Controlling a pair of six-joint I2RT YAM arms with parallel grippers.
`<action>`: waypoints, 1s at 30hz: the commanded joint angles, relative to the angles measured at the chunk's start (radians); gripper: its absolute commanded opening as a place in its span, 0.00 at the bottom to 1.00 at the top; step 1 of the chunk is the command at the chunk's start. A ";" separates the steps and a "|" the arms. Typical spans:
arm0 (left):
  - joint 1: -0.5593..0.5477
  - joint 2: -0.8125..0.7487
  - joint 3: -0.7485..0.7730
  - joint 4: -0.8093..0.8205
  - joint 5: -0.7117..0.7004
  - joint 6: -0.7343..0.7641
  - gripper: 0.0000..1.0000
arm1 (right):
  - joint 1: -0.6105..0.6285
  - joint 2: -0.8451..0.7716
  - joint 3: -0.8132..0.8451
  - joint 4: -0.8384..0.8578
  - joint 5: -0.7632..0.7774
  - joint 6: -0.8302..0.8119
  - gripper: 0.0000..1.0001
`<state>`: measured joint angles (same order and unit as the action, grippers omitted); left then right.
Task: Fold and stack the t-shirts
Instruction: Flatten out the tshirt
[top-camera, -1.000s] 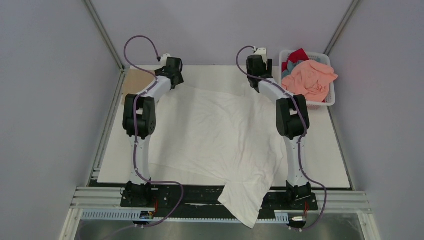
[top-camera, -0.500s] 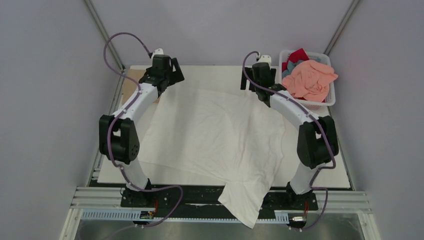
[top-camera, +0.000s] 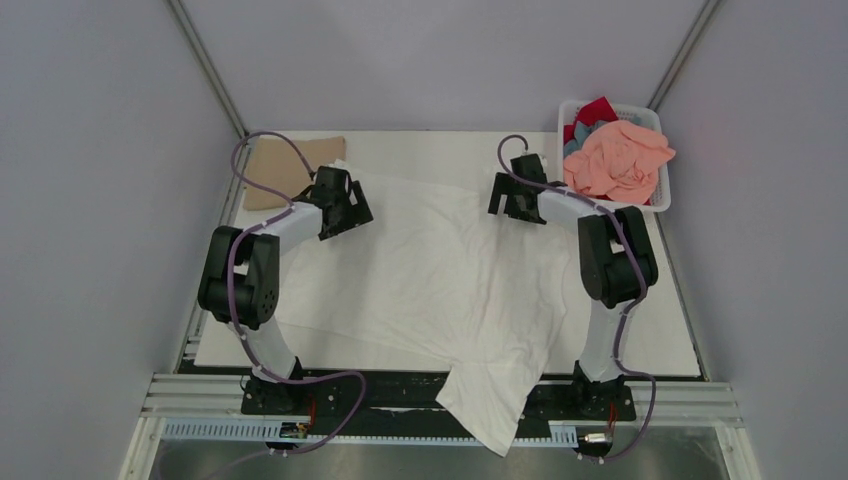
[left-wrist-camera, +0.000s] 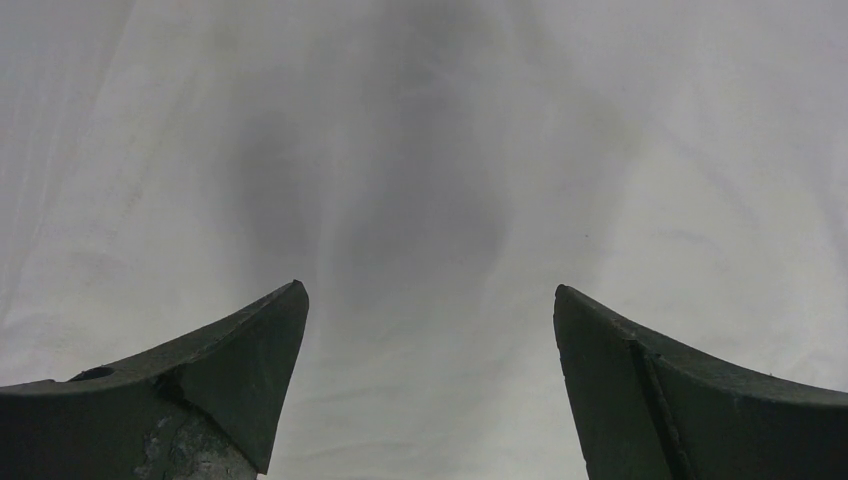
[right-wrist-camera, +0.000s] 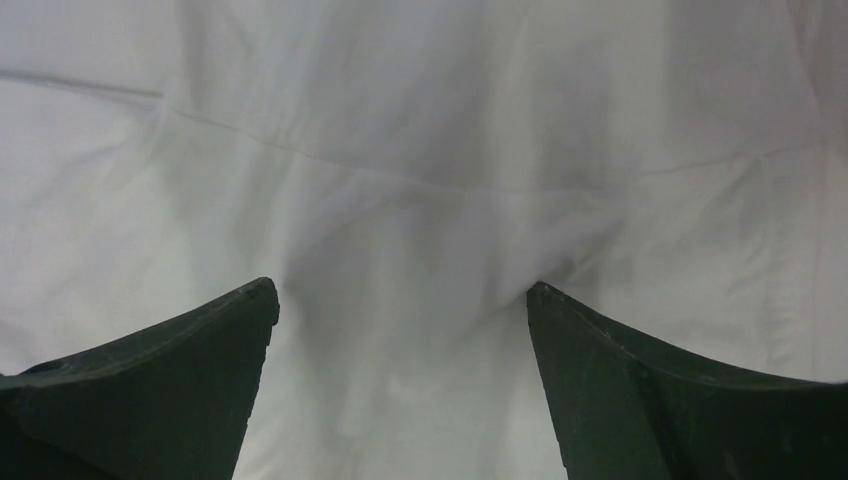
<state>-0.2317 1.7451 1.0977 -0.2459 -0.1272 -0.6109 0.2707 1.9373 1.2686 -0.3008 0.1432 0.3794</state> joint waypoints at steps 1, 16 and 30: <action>0.018 0.033 0.023 0.027 0.015 -0.051 1.00 | -0.016 0.121 0.142 -0.001 -0.018 0.027 1.00; 0.035 0.101 0.074 -0.041 -0.082 -0.164 1.00 | -0.082 0.448 0.656 -0.136 -0.143 -0.134 1.00; 0.019 -0.554 -0.289 -0.375 -0.223 -0.331 1.00 | 0.135 -0.328 -0.049 -0.076 0.072 -0.038 1.00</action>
<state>-0.2123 1.3663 0.9535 -0.4252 -0.2306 -0.8227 0.3443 1.8130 1.3811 -0.4179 0.1307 0.2634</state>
